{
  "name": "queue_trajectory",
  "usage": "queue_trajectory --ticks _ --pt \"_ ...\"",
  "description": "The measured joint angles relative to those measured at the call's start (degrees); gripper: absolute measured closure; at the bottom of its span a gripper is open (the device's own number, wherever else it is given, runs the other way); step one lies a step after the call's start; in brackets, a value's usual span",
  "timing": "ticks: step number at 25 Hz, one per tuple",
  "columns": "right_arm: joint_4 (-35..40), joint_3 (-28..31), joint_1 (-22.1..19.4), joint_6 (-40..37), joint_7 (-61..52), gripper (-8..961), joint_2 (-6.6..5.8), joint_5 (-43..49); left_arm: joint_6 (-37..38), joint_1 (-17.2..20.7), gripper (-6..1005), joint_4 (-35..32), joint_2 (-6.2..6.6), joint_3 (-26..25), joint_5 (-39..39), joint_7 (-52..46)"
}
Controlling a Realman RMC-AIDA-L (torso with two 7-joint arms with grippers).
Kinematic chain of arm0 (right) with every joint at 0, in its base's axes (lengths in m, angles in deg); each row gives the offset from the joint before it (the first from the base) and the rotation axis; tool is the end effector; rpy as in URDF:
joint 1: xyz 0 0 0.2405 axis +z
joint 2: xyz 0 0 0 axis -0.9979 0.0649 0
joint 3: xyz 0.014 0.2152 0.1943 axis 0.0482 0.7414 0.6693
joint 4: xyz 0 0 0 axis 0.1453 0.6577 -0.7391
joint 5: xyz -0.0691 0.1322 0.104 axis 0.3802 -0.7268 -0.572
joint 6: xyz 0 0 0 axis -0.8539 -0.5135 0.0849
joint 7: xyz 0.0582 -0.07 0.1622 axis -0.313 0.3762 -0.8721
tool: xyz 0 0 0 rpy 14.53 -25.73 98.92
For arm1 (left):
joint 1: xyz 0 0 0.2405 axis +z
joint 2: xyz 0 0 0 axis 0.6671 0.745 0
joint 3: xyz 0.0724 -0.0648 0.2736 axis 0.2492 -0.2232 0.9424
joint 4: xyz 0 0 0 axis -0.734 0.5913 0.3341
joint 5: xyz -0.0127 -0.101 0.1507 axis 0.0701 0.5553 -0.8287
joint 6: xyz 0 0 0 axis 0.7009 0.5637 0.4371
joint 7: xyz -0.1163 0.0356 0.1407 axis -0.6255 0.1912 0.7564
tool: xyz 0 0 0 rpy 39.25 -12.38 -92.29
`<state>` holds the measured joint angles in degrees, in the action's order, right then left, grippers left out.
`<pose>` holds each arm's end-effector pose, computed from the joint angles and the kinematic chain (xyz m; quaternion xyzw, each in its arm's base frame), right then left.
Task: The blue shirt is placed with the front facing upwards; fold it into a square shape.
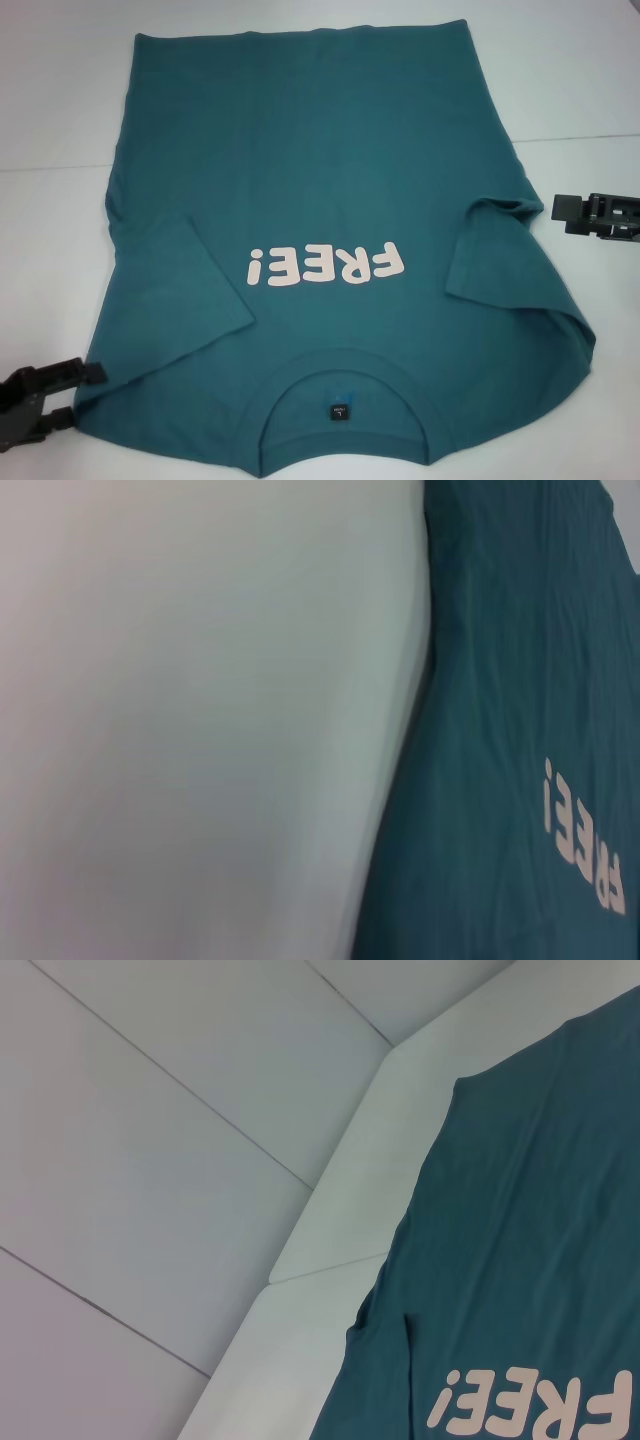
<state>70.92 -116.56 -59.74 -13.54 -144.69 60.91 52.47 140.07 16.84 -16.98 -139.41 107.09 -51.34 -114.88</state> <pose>0.2874 0.3461 0.0613 -0.7869 0.5267 0.3019 0.1104 -0.3623 0.3090 -0.0274 -0.6007 -0.7588 -0.2035 0.1480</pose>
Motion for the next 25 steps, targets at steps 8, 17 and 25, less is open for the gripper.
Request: queue_trajectory --ticks 8,17,25 --pt "0.0 0.0 0.0 -0.02 0.0 84 0.01 0.0 2.43 -1.52 125 0.57 -0.29 1.08 0.51 0.16" --pt "0.0 0.0 0.0 -0.04 0.09 86 0.0 0.0 3.08 -3.08 126 1.63 0.03 1.11 1.59 0.16" --pt "0.0 0.0 0.0 0.02 0.09 87 -0.06 0.0 2.4 -2.36 125 1.5 0.16 1.16 0.3 -1.41"
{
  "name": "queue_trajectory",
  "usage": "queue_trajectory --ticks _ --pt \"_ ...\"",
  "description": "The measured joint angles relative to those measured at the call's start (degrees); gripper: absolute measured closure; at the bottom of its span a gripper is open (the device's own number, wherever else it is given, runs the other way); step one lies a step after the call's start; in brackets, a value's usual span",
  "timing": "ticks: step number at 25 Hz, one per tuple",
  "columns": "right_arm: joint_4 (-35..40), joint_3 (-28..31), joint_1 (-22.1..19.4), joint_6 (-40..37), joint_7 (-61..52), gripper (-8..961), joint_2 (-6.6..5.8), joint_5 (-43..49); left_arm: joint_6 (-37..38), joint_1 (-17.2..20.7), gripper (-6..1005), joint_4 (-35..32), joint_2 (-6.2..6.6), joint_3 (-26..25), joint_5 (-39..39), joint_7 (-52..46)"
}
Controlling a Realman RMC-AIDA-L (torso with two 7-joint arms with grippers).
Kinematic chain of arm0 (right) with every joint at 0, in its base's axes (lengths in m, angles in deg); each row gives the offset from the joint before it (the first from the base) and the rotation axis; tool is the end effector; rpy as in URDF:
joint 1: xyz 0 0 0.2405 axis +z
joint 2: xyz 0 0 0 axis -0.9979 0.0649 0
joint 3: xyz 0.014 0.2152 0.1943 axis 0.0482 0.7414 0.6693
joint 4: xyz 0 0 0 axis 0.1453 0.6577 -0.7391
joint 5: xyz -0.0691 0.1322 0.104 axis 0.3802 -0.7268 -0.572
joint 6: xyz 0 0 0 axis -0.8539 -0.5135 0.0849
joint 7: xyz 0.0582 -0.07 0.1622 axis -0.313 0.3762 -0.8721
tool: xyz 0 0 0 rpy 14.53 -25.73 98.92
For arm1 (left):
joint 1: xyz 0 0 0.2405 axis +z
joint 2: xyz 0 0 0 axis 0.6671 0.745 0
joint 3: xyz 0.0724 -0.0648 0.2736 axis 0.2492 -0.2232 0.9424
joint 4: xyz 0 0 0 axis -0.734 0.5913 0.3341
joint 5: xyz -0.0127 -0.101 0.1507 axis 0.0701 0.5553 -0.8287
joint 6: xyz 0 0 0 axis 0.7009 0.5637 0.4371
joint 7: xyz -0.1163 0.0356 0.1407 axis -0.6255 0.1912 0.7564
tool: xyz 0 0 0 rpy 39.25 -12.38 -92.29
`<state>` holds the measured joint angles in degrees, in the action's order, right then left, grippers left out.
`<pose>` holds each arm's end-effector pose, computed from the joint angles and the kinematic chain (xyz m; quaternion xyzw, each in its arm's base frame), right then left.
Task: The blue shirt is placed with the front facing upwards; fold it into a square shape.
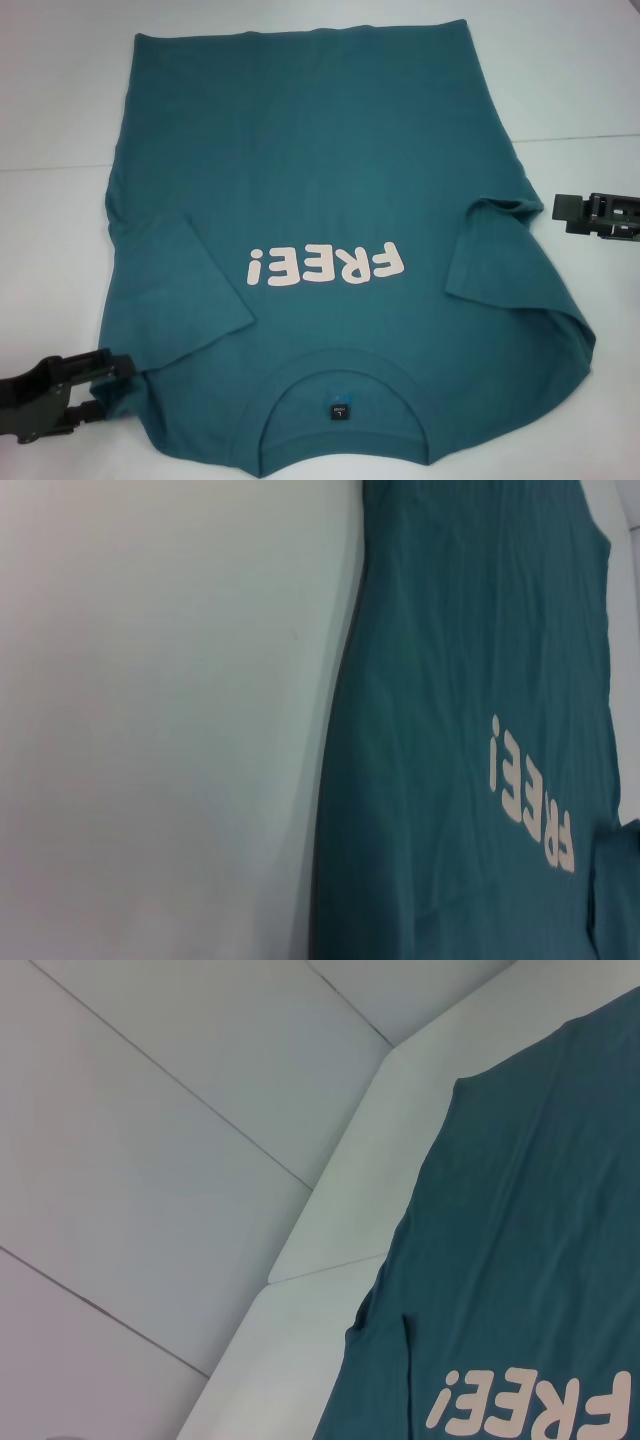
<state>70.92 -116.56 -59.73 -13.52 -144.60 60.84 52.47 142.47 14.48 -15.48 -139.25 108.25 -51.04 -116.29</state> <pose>0.2876 0.3463 0.0619 -0.7874 0.5259 0.3016 0.1113 -0.3416 0.3161 -0.0356 -0.6135 -0.7560 -0.2010 0.1081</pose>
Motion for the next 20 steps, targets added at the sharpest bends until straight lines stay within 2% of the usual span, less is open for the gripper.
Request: queue_trajectory --ticks 11,20 --pt "0.0 0.15 0.0 0.04 0.0 90 -0.03 0.0 3.18 0.72 125 0.04 -0.29 0.19 -0.63 -0.18" --pt "0.0 0.55 -0.14 0.04 0.0 91 -0.03 0.0 1.64 0.58 126 0.69 -0.68 2.95 -0.63 -0.98"
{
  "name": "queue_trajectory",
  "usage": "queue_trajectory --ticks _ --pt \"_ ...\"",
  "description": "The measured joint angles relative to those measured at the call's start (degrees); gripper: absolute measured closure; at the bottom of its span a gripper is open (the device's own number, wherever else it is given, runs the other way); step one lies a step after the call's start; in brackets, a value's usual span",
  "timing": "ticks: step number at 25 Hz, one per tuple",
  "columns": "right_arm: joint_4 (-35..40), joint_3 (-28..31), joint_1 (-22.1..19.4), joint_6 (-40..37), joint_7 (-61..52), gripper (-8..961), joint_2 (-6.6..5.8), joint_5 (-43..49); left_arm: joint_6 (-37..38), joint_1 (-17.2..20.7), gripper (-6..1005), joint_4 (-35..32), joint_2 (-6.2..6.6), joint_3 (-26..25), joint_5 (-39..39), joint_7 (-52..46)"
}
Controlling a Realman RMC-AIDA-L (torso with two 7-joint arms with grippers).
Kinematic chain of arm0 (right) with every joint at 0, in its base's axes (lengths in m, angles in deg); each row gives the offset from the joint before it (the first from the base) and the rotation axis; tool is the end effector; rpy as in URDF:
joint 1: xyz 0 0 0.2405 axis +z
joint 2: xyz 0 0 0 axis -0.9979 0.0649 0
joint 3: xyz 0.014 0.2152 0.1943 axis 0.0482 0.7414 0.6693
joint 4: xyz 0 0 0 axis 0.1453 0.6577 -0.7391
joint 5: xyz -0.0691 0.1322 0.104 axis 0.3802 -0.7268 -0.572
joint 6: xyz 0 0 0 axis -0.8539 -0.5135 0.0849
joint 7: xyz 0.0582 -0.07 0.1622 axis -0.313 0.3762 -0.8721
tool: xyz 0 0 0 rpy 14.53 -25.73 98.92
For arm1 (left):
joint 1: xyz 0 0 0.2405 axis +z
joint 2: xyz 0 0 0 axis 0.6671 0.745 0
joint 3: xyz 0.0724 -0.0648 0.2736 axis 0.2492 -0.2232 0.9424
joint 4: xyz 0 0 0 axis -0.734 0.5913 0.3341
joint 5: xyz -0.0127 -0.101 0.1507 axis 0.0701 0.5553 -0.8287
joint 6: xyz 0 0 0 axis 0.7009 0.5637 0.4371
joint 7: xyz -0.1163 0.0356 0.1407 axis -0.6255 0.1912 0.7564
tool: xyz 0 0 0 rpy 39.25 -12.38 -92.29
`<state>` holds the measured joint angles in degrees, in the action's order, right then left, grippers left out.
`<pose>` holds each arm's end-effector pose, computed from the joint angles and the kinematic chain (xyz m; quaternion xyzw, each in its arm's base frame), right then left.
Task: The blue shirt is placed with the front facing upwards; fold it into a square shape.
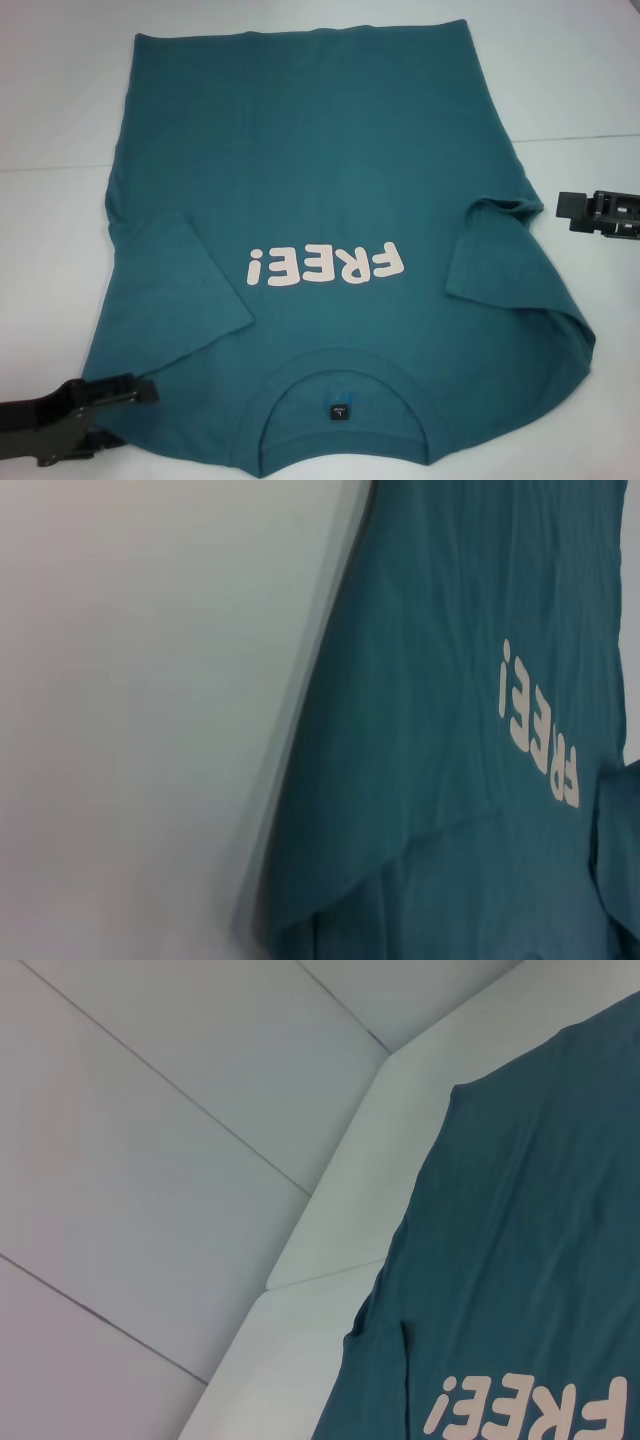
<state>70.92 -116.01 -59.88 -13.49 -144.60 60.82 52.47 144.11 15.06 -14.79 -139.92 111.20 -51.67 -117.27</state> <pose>0.2890 0.3462 0.0637 -0.7848 0.5272 0.3049 0.1147 -0.3366 0.3025 -0.0504 -0.6173 -0.7631 -0.1757 0.0762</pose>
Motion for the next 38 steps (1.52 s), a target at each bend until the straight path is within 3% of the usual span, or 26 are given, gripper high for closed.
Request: queue_trajectory --ticks 19,30,33,38 --pt "0.0 0.64 -0.76 0.0 0.0 95 0.0 0.0 -6.1 -1.15 126 0.32 0.14 0.32 1.67 -2.05" --pt "0.0 0.65 -0.74 -0.09 0.0 98 -0.23 0.0 -5.76 -1.07 249 -0.27 -0.16 0.22 3.43 -0.44" --pt "-0.03 0.68 -0.73 -0.07 0.0 98 -0.26 0.0 -5.66 -0.93 481 -0.31 -0.03 0.18 4.06 -0.29" --pt "-0.08 0.69 -0.74 -0.07 0.0 99 -0.26 0.0 -6.07 -0.84 686 -0.2 0.07 -0.23 4.5 0.06"
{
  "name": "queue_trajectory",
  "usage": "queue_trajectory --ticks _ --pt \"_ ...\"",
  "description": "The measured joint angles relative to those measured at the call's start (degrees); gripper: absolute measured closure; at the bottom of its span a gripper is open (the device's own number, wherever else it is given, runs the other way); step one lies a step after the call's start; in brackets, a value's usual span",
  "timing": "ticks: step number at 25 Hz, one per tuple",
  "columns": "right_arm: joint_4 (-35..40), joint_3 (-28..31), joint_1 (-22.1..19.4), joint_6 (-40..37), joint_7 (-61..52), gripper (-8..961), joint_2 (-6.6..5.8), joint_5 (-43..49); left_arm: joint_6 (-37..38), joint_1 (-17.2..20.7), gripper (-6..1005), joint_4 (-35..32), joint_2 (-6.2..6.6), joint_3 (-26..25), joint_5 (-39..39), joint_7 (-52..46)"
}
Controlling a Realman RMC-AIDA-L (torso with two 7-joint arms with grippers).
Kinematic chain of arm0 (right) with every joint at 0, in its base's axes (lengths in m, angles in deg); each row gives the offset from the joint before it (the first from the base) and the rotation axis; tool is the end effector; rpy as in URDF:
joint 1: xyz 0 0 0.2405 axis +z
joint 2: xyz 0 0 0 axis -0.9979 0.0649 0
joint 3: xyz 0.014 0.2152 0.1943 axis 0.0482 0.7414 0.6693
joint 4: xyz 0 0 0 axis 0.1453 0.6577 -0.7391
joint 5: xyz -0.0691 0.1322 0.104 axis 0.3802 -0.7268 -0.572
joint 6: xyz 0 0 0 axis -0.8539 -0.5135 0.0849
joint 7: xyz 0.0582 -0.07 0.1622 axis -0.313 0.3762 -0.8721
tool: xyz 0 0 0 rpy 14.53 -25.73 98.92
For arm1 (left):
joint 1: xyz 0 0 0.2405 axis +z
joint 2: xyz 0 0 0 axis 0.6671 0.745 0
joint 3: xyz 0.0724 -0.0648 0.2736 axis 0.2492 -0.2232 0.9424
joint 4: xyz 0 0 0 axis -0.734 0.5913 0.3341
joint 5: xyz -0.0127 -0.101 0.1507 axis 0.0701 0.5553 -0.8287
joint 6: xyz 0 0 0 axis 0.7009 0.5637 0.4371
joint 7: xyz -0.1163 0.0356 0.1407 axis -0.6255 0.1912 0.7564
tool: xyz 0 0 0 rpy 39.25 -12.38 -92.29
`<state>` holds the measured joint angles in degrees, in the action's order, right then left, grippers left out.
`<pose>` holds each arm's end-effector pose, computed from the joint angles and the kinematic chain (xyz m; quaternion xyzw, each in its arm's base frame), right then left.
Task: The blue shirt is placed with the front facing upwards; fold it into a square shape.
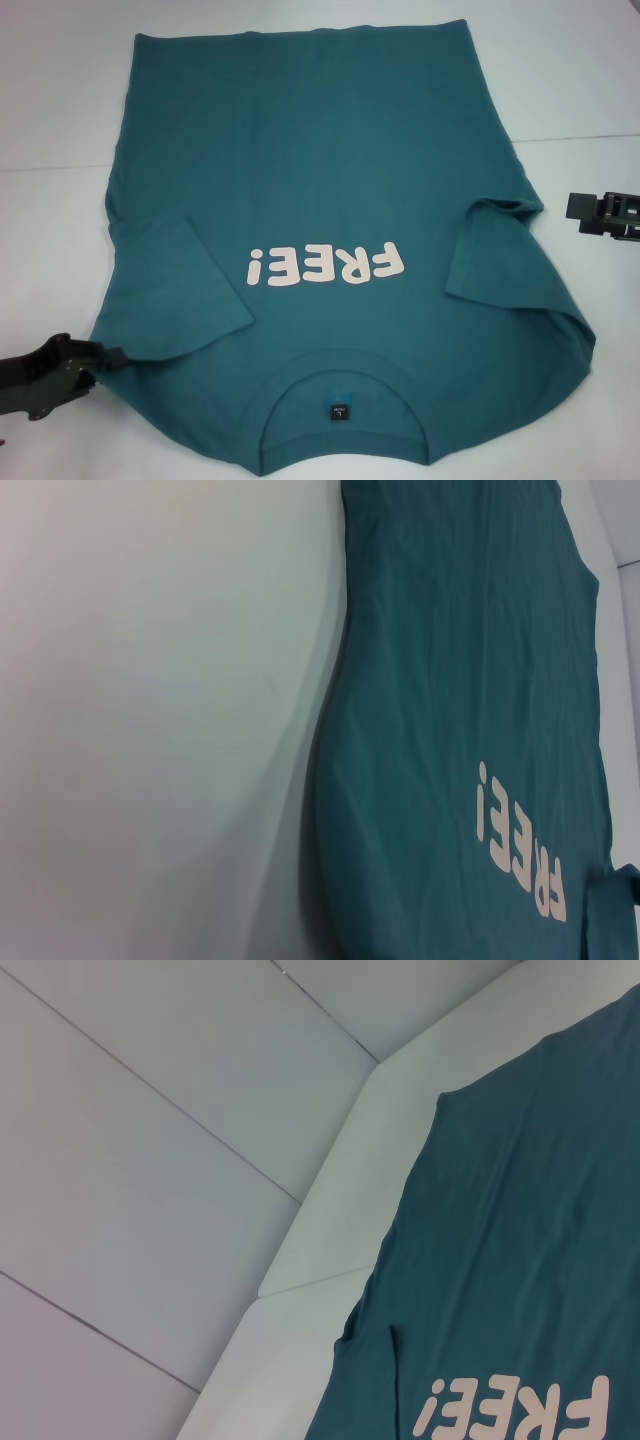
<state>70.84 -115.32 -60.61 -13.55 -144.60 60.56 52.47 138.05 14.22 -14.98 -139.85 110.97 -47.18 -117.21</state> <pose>0.2945 0.3432 0.0674 -0.7794 0.5322 0.3077 0.1208 -0.3371 0.3301 -0.0389 -0.6077 -0.7526 -0.2208 0.1247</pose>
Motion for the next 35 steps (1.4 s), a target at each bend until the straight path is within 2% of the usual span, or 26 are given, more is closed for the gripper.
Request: queue_trajectory --ticks 7,11,17,20,28,32,35 --pt "-0.02 0.0 0.0 -0.04 0.0 101 -0.02 0.0 0.27 0.09 848 0.65 0.07 -0.43 0.81 2.55" --pt "-0.02 0.0 -0.23 -0.1 0.01 102 -0.35 0.0 4.84 0.19 929 2.39 0.56 -2.6 4.98 8.74" --pt "-0.02 0.0 -1.08 -0.03 0.0 103 -1.37 1.17 6.0 0.14 953 3.09 0.85 -3.92 5.77 9.98" --pt "-0.02 0.0 -1.11 -0.01 -1.02 103 -2.18 5.38 5.58 0.21 953 3.32 0.86 -3.93 5.79 9.88" --pt "0.65 0.29 -0.62 -1.0 -6.46 105 -5.79 17.27 4.89 0.21 952 3.33 0.83 -3.88 5.78 9.76" --pt "0.67 1.96 -0.67 -0.13 -7.71 106 -6.17 20.37 4.72 0.1 952 3.33 0.76 -3.7 5.72 9.76" --pt "0.42 2.19 -0.42 1.9 -7.94 107 -5.82 23.16 4.43 -0.09 951 3.47 0.71 -3.66 5.8 9.76"
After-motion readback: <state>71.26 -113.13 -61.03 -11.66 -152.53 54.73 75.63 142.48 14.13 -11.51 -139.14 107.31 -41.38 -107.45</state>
